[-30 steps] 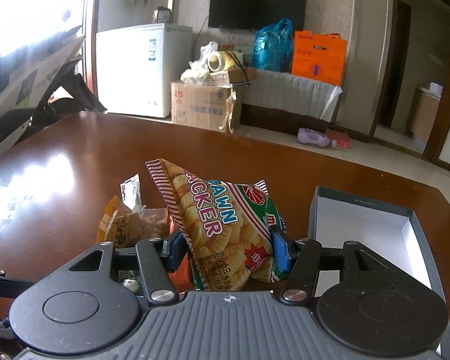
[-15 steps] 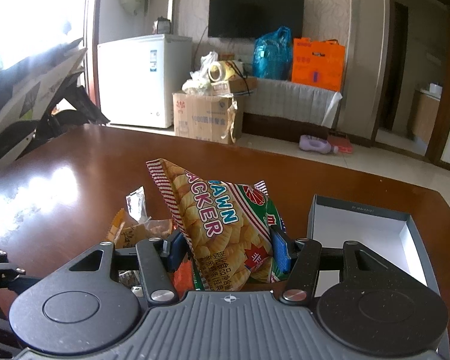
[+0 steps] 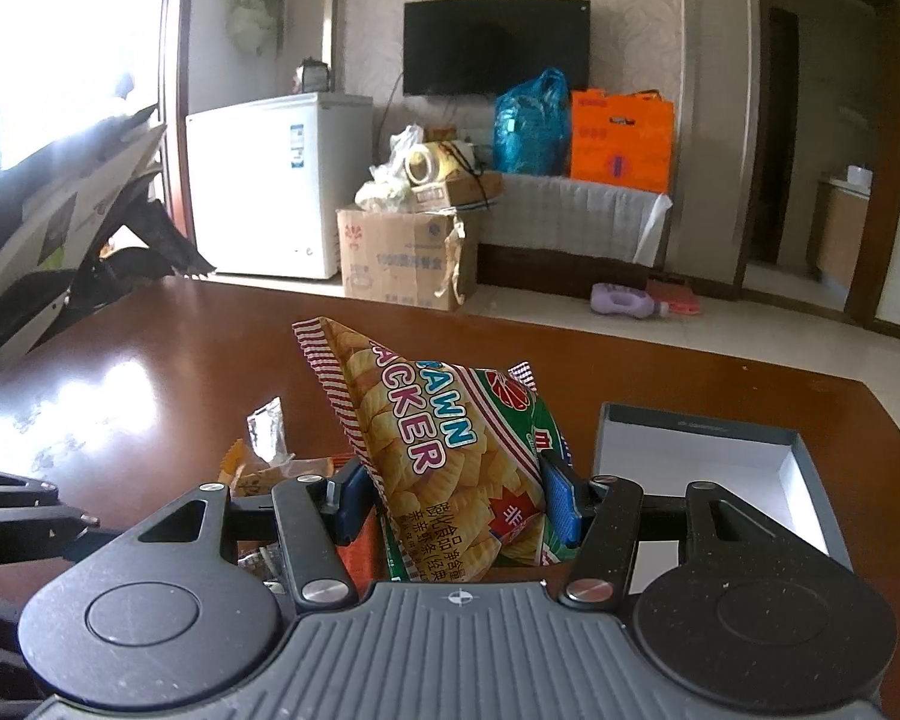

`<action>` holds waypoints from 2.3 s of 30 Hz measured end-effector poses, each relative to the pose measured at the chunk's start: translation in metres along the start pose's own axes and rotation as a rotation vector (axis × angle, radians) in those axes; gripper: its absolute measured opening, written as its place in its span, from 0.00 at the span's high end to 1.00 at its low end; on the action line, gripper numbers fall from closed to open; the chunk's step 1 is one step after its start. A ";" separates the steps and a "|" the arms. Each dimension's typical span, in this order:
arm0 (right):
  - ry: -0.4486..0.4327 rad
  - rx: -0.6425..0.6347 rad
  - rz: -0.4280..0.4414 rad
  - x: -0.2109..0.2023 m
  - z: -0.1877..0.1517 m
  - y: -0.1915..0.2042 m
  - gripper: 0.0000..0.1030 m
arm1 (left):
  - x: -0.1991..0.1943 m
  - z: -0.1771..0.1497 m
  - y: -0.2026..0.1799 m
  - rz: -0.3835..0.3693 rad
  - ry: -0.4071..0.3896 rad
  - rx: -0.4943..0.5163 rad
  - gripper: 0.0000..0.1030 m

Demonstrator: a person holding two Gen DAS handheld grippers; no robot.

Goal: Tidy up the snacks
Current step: 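Carry the biscuit packet and prawn cracker bag over the open white box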

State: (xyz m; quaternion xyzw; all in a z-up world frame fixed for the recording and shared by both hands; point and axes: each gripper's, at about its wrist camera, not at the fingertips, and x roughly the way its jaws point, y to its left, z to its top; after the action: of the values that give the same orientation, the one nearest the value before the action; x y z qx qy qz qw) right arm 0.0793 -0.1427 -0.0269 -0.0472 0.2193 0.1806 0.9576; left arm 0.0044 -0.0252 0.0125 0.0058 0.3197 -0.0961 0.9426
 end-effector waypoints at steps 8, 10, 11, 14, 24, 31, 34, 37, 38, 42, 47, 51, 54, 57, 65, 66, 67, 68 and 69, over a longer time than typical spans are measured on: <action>-0.004 0.036 -0.038 -0.009 0.000 -0.026 0.45 | 0.007 0.010 -0.026 -0.034 -0.018 0.032 0.64; -0.005 0.042 -0.046 -0.011 -0.002 -0.032 0.45 | 0.009 0.012 -0.030 -0.041 -0.018 0.037 0.64; -0.006 0.046 -0.051 -0.012 -0.002 -0.036 0.45 | 0.010 0.012 -0.033 -0.045 -0.019 0.041 0.64; -0.009 0.055 -0.064 -0.017 -0.006 -0.045 0.45 | 0.014 0.016 -0.039 -0.052 -0.020 0.051 0.64; -0.010 0.081 -0.112 -0.029 -0.014 -0.076 0.45 | 0.027 0.026 -0.063 -0.084 -0.022 0.070 0.64; 0.000 0.101 -0.148 -0.034 -0.022 -0.097 0.45 | 0.035 0.036 -0.084 -0.111 -0.035 0.074 0.64; 0.004 0.111 -0.161 -0.036 -0.026 -0.105 0.45 | 0.039 0.039 -0.095 -0.126 -0.041 0.083 0.64; 0.008 0.121 -0.174 -0.039 -0.030 -0.112 0.45 | 0.044 0.040 -0.103 -0.132 -0.041 0.091 0.64; 0.011 0.122 -0.178 -0.039 -0.031 -0.114 0.45 | 0.046 0.040 -0.105 -0.132 -0.041 0.091 0.64; 0.019 0.123 -0.171 -0.041 -0.037 -0.120 0.45 | 0.052 0.043 -0.112 -0.135 -0.037 0.095 0.64; 0.033 0.120 -0.150 -0.044 -0.041 -0.125 0.45 | 0.061 0.044 -0.121 -0.127 -0.035 0.111 0.64; 0.035 0.116 -0.129 -0.044 -0.041 -0.126 0.45 | 0.064 0.043 -0.128 -0.133 -0.032 0.133 0.64; 0.022 0.119 -0.118 -0.048 -0.040 -0.127 0.45 | 0.068 0.043 -0.133 -0.143 -0.034 0.150 0.64; 0.023 0.119 -0.119 -0.048 -0.040 -0.127 0.44 | 0.069 0.040 -0.140 -0.149 -0.036 0.176 0.64; 0.083 0.127 -0.112 -0.044 -0.044 -0.129 0.43 | 0.078 0.036 -0.156 -0.184 -0.016 0.219 0.64; 0.094 0.133 -0.106 -0.043 -0.045 -0.130 0.43 | 0.078 0.035 -0.156 -0.190 -0.011 0.222 0.64; 0.101 0.134 -0.104 -0.042 -0.045 -0.130 0.43 | 0.080 0.034 -0.158 -0.192 -0.008 0.227 0.64; 0.106 0.132 -0.104 -0.042 -0.046 -0.130 0.43 | 0.081 0.033 -0.159 -0.192 -0.007 0.231 0.64; 0.108 0.131 -0.104 -0.041 -0.046 -0.129 0.43 | 0.082 0.032 -0.161 -0.195 -0.006 0.237 0.64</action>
State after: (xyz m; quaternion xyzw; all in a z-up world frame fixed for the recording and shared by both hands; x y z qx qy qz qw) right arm 0.0734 -0.2839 -0.0488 -0.0056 0.2793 0.1132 0.9535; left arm 0.0577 -0.1998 -0.0032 0.0855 0.3024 -0.2243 0.9225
